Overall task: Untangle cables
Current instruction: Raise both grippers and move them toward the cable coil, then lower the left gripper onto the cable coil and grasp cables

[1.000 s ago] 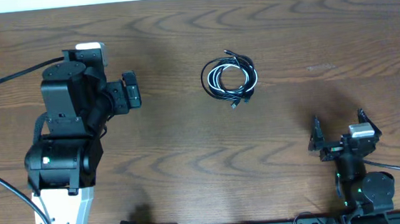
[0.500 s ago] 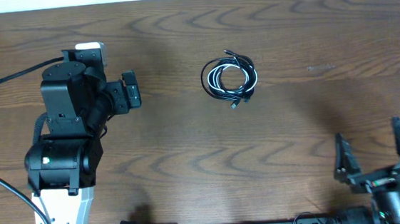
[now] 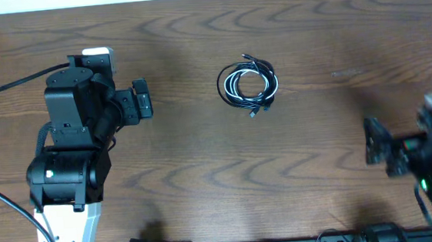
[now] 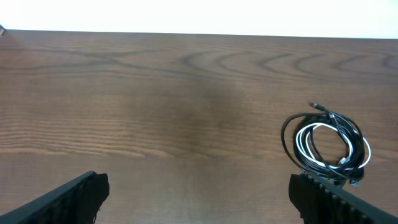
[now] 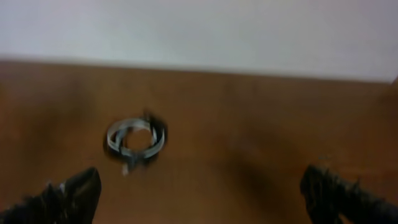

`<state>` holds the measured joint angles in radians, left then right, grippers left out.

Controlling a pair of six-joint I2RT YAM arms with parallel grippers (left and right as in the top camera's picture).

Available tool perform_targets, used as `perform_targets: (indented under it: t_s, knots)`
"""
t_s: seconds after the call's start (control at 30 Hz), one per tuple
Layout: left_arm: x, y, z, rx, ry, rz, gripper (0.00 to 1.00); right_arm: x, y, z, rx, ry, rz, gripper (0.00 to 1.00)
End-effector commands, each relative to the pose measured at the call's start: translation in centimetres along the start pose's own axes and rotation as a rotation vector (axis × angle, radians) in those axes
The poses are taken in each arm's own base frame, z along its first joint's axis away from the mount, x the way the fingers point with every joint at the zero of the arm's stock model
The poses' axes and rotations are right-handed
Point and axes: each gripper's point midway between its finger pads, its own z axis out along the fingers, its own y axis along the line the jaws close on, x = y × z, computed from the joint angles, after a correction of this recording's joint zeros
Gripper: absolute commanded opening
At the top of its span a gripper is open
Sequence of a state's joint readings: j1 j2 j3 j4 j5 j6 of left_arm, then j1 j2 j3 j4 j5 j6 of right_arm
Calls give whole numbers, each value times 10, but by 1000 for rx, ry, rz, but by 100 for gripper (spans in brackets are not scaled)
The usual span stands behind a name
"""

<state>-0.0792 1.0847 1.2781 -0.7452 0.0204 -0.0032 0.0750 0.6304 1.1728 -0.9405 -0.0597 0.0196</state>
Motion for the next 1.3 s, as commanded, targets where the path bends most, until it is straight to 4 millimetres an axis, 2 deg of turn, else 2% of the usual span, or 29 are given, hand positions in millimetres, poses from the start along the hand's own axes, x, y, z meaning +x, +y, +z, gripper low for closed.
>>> perform_targets:
  t_s: [0.0,0.3,0.43,0.57,0.67,0.8,0.83,0.87,0.9,0.93,0.97,1.0,1.07,1.1,1.13,1.17,1.27]
  knots:
    - [-9,1,-8,-3,-28,-13,98,-4,6,27,-48,113,-66,99]
    - [-9,1,-8,-3,-28,-17,98,17,7,97,-99,397,-108,99]
    - [-8,1,-8,-3,-27,-17,98,28,5,118,-103,460,-100,99]
    - [-7,2,-7,-4,-20,-17,98,36,4,131,-105,496,-95,99]
    - [-7,2,-7,-3,-20,-17,98,38,4,132,-107,507,-92,99]
    - [-5,2,-7,-4,-12,-21,98,28,24,135,-218,454,-70,99]
    - [-4,2,-7,-4,-9,-21,98,22,26,137,-235,427,-88,94]
    - [-3,2,-7,-4,-4,-21,98,18,27,139,-238,407,-97,84]
    - [-1,2,-7,-4,1,-20,98,14,25,141,-226,390,-102,62]
    - [0,1,-7,2,7,-20,98,11,21,143,-202,377,-97,47]
    - [0,-1,-7,14,7,-20,98,9,17,144,-169,373,-74,42]
    - [0,-3,-8,25,7,-20,98,8,11,146,-131,371,-48,50]
    - [-2,-5,-7,33,1,-20,98,8,2,147,-76,371,-33,46]
    - [-3,-5,-7,33,-5,-19,95,8,-1,147,-59,372,-36,58]
    - [-5,-5,-6,34,-12,-20,90,8,-3,147,-45,373,-39,85]
    - [-7,-5,-4,34,-16,-20,88,8,-5,147,-33,374,-41,99]
    - [-5,-13,7,79,7,-19,88,8,-7,147,-21,373,-39,99]
